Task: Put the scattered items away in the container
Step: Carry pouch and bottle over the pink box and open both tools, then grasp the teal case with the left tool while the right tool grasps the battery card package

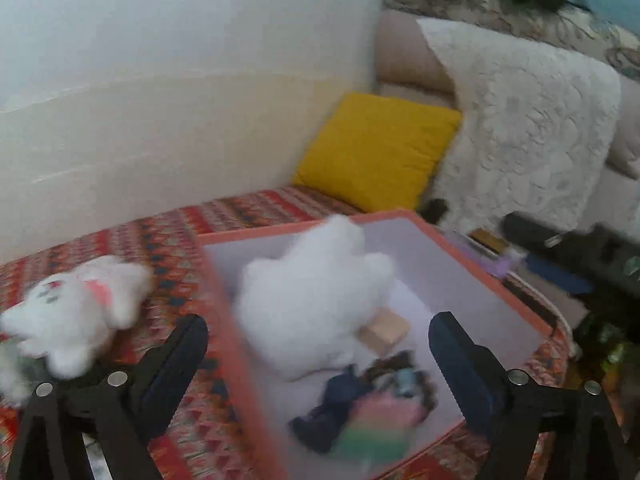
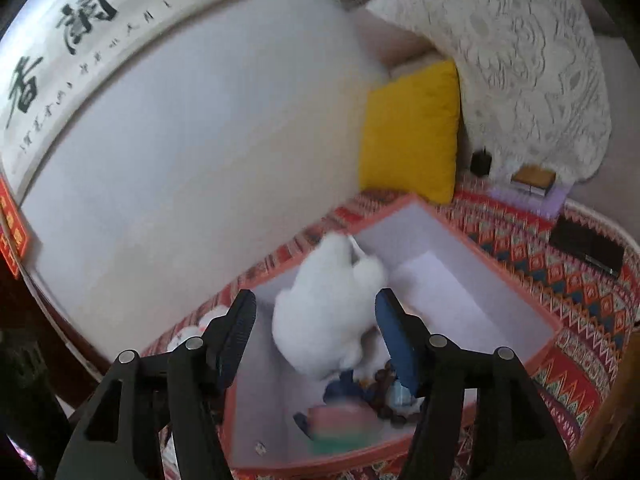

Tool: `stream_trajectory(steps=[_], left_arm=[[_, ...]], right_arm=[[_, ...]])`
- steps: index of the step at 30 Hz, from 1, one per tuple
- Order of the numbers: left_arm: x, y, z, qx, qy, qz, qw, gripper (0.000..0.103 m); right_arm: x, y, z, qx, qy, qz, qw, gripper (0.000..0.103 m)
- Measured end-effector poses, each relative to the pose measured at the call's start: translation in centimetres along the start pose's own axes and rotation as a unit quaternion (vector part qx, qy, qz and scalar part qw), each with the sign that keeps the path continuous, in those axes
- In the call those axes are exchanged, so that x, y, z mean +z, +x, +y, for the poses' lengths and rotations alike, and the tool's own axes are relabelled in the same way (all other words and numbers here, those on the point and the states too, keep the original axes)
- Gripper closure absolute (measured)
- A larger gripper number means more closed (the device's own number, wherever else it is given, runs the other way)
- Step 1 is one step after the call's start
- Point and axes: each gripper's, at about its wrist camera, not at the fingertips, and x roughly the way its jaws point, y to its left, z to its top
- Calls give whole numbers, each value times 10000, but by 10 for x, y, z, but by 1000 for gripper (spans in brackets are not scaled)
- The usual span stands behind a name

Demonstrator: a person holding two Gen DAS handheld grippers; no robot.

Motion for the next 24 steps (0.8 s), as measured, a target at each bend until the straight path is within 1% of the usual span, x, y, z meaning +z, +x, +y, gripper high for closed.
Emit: stream_trajectory(steps=[1,2,4,6,8,9,10,11,12,13,14,15,16,17,18,21,22,24], left_arm=[[-3,-13,13,79,-122,-75,9999,10],[-5,-26,25,158,-243,-150,9995,10],[-6,-60,43,277,-372,-393,9982,10],[-2,-112,61,490,-423,-796,9947,9],[2,-161,77,752,-441,-1238,9885,0],[0,-192,89,993,-407,-1515,9826,0],[-2,-211,102,1272,-342,-1632,9778,0],[-5,-225,115,1553,-272,-1700,9727,0],[-11,-233,128,1813,-210,-1664,9690,0],[-17,-236,142,2027,-170,-1557,9666,0],[-28,-233,165,2251,-183,-1298,9655,0],[-38,-228,186,2380,-249,-1034,9654,0],[-46,-222,203,2444,-338,-814,9657,0],[-61,-210,228,2505,-500,-510,9655,0],[-72,-200,246,2547,-622,-285,9646,0],[-99,-159,292,2494,-669,371,9654,0],[-104,-146,299,2451,-628,550,9659,0],[-111,-112,316,2191,-466,926,9702,0]], right_arm=[[-3,-2,8,114,-14,-61,9999,35],[-5,-3,17,242,-41,-109,9996,31],[-7,-8,44,591,-236,-128,9979,28],[-18,-17,73,968,-498,-158,9939,28],[-31,-27,110,1481,-776,-146,9858,20],[-37,-30,124,1663,-841,-125,9824,17],[-44,-32,138,1853,-900,-81,9785,11],[-55,-32,155,2068,-939,32,9739,8],[-65,-32,170,2257,-964,147,9693,6],[-76,-26,180,2383,-927,330,9662,2],[-92,-12,193,2518,-830,703,9617,0],[-106,4,200,2559,-753,1067,9578,0],[-120,19,204,2553,-705,1400,9541,0],[-138,41,211,2508,-642,1864,9478,0],[-156,62,216,2432,-570,2299,9406,0],[-205,111,219,2053,-308,3237,9231,0],[-214,123,214,1962,-194,3396,9197,0],[-233,152,198,1743,158,3749,9104,0]])
